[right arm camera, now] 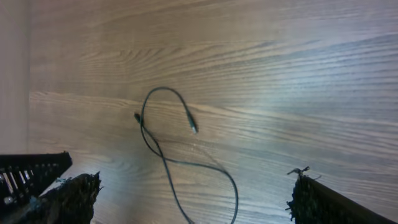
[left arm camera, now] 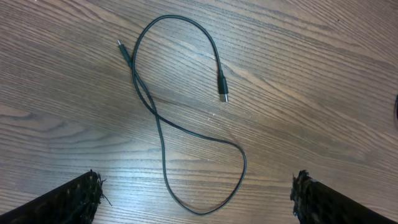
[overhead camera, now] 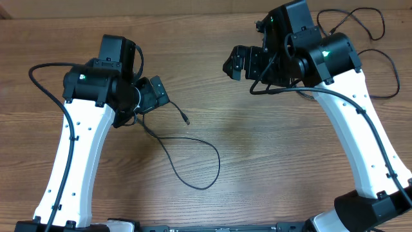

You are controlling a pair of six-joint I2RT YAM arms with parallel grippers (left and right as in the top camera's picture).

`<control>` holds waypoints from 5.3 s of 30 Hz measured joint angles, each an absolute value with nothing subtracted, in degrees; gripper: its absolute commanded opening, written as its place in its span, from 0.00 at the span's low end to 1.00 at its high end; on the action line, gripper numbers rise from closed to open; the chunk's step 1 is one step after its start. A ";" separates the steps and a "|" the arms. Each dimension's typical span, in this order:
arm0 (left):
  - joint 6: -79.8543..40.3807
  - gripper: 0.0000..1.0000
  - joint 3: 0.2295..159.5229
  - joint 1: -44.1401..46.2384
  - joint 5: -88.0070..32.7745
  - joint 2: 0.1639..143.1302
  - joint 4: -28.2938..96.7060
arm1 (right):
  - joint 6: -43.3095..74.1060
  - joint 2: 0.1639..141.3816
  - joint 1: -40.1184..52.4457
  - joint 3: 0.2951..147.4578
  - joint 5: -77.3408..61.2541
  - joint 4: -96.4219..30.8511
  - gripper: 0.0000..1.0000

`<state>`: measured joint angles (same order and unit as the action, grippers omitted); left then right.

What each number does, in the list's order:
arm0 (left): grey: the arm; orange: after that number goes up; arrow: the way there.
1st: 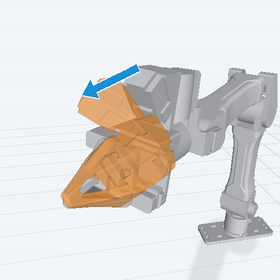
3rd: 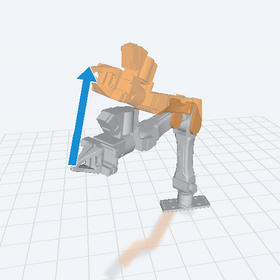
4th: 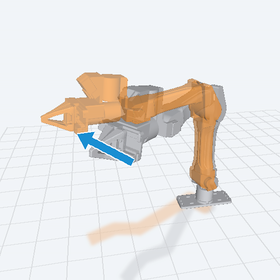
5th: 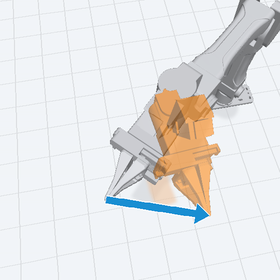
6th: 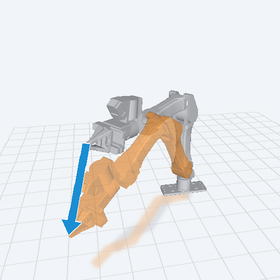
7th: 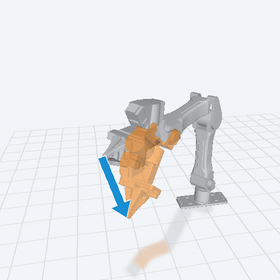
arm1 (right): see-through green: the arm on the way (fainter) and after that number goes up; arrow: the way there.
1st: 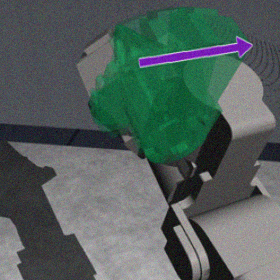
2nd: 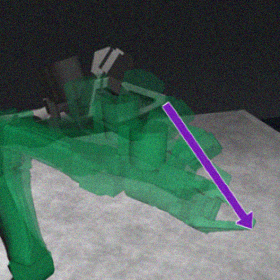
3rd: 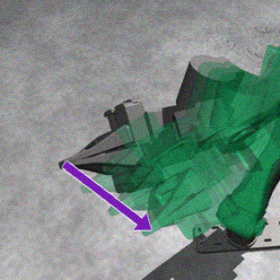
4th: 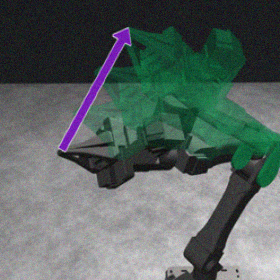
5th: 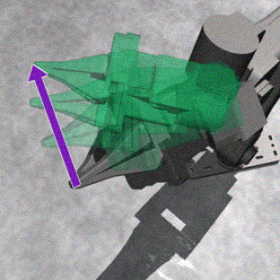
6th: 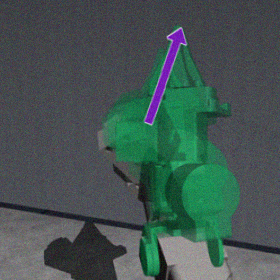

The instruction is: Untangle cables

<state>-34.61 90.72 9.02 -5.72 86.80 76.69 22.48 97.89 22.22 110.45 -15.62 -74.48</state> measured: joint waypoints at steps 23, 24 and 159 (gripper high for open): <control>-34.61 1.00 90.72 9.02 -5.72 86.80 76.69 | 22.46 98.10 29.04 99.53 -16.05 -63.88 1.00; -34.61 1.00 90.72 9.02 -5.72 86.80 76.69 | 22.46 98.10 29.04 99.02 -15.97 -63.66 1.00; -46.19 0.99 90.72 -0.75 -1.85 86.80 79.53 | 26.74 84.75 38.39 76.51 5.39 -31.18 0.04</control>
<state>-46.19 90.72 -0.75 -1.85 86.80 79.53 26.74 84.75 38.39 76.51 5.39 -31.18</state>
